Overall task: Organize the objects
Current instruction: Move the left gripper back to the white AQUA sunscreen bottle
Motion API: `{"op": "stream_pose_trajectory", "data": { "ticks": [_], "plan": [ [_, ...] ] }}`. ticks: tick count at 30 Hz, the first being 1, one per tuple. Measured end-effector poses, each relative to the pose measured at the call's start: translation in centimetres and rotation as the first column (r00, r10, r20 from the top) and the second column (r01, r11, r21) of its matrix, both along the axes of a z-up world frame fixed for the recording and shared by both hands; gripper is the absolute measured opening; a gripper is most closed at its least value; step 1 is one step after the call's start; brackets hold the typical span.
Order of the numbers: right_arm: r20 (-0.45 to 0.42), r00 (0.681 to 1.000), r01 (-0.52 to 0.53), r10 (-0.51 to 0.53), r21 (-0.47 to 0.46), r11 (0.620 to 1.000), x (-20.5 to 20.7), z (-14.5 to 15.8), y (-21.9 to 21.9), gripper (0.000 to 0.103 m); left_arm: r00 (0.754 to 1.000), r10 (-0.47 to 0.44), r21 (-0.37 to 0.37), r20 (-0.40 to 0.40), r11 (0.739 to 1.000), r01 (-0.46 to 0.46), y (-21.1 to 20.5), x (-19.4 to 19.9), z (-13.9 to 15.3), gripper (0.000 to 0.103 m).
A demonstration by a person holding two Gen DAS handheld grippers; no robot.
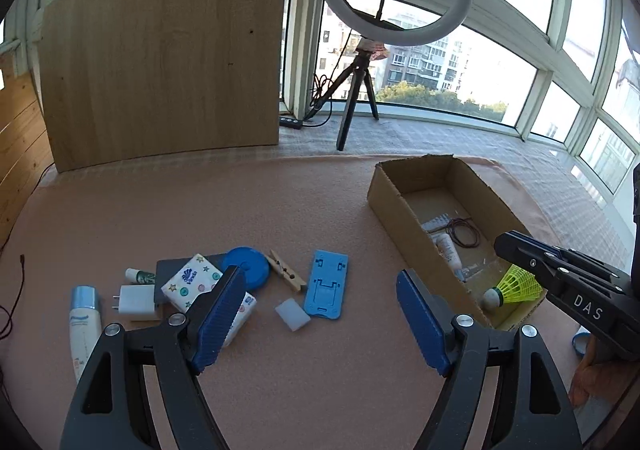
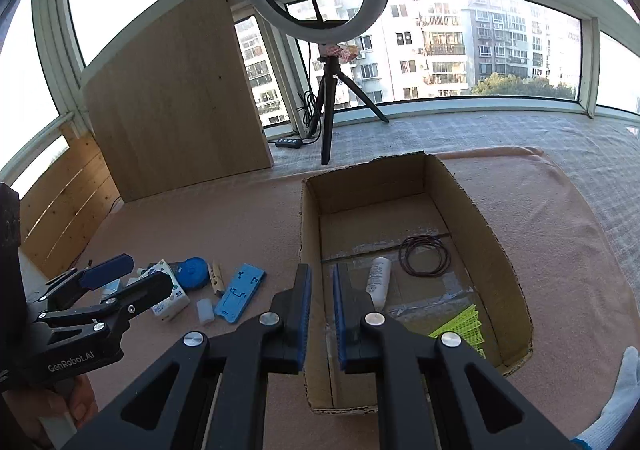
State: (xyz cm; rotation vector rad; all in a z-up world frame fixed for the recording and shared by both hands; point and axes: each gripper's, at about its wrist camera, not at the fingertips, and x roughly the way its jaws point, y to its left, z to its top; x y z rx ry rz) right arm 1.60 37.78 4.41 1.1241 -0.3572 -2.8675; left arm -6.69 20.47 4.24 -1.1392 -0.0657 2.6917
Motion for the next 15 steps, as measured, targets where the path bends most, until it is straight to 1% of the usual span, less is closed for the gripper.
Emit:
{"op": "stream_pose_trajectory", "data": {
  "ticks": [3,6,8,10,12,13,15],
  "plan": [
    [0.012,0.997,-0.075,0.075,0.009,0.997,-0.8,-0.4,-4.6,0.01,0.997,0.077,0.011,-0.001,0.997,-0.077,-4.8,1.2,-0.4,0.081],
    [0.035,0.989,-0.146,0.145,0.015,0.989,-1.6,-0.9,-9.4,0.01,0.989,0.15,0.017,0.013,0.989,-0.15,-9.6,2.5,-1.0,0.082],
    [0.04,0.98,-0.197,0.196,0.015,0.98,-1.7,-1.1,-12.7,0.011,0.98,0.199,0.011,0.014,0.98,-0.199,-12.6,3.3,-1.4,0.083],
    [0.049,0.967,-0.25,0.249,0.014,0.968,-2.1,-1.4,-15.7,0.014,0.967,0.255,-0.009,0.023,0.967,-0.255,-15.5,4.0,-2.1,0.084],
    [0.052,0.957,-0.285,0.285,0.005,0.958,-2.6,-1.4,-18.0,0.015,0.945,0.326,-0.057,0.011,0.944,-0.325,-18.2,4.7,-3.3,0.086],
    [0.052,0.952,-0.303,0.302,0.002,0.953,-2.8,-1.3,-18.9,0.015,0.928,0.373,-0.098,0.003,0.924,-0.37,-19.5,4.9,-4.2,0.091],
    [0.055,0.94,-0.338,0.337,0.009,0.941,-2.8,-1.3,-20.5,0.015,0.894,0.448,-0.169,0.021,0.883,-0.439,-21.6,4.9,-6.3,0.092]
  ]
}}
